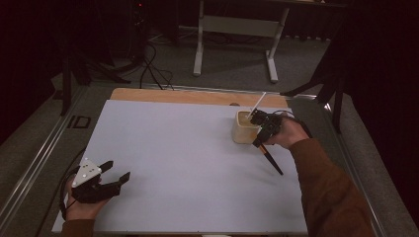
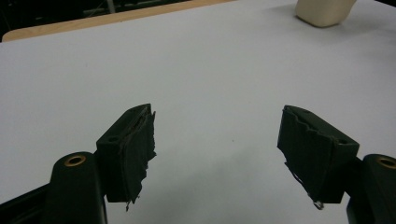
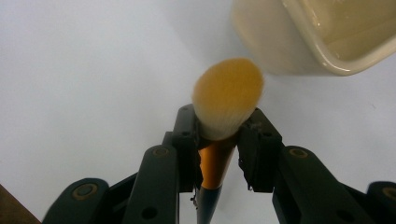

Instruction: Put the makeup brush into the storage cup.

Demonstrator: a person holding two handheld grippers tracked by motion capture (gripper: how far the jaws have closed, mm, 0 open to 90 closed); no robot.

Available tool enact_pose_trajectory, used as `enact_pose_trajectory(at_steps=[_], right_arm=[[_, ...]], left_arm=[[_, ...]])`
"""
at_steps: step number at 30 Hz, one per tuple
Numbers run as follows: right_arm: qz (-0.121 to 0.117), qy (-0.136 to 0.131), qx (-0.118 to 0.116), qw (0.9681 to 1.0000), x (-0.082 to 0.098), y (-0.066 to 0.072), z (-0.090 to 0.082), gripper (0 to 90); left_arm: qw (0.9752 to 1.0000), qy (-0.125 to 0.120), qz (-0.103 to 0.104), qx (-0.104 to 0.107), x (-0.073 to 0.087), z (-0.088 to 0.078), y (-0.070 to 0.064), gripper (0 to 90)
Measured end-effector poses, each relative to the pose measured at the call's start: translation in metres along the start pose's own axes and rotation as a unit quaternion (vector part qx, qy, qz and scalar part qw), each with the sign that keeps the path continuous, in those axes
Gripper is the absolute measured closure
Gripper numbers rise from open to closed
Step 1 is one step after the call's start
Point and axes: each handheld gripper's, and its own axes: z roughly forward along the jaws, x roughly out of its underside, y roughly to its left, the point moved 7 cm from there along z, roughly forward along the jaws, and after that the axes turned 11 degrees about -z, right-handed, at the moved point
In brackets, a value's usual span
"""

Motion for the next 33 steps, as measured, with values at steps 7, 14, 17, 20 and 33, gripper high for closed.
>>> enact_pose_trajectory(at_steps=[7, 14, 17, 20, 33], right_arm=[[0.005, -0.010, 0.006, 0.9999, -0.002, -0.003, -0.008, 69.5], [0.009, -0.019, 0.009, 0.9997, -0.004, -0.004, -0.016, 69.5], [0.008, -0.018, 0.011, 0.9997, -0.005, -0.005, -0.018, 69.5], [0.009, -0.020, 0.011, 0.9997, -0.006, -0.005, -0.020, 69.5], [0.008, -0.027, 0.018, 0.9995, -0.009, -0.007, -0.032, 69.5]], left_arm=[[1.0000, 0.000, 0.000, 0.000, 0.000, 0.000, 0.000, 27.3], [1.0000, 0.000, 0.000, 0.001, 0.000, 0.000, 0.000, 27.3], [1.0000, 0.000, 0.000, 0.000, 0.000, 0.000, 0.000, 27.3], [1.0000, -0.001, 0.000, 0.000, 0.000, 0.000, 0.000, 27.2], [1.0000, -0.006, -0.002, -0.002, -0.001, -0.001, 0.000, 26.3]])
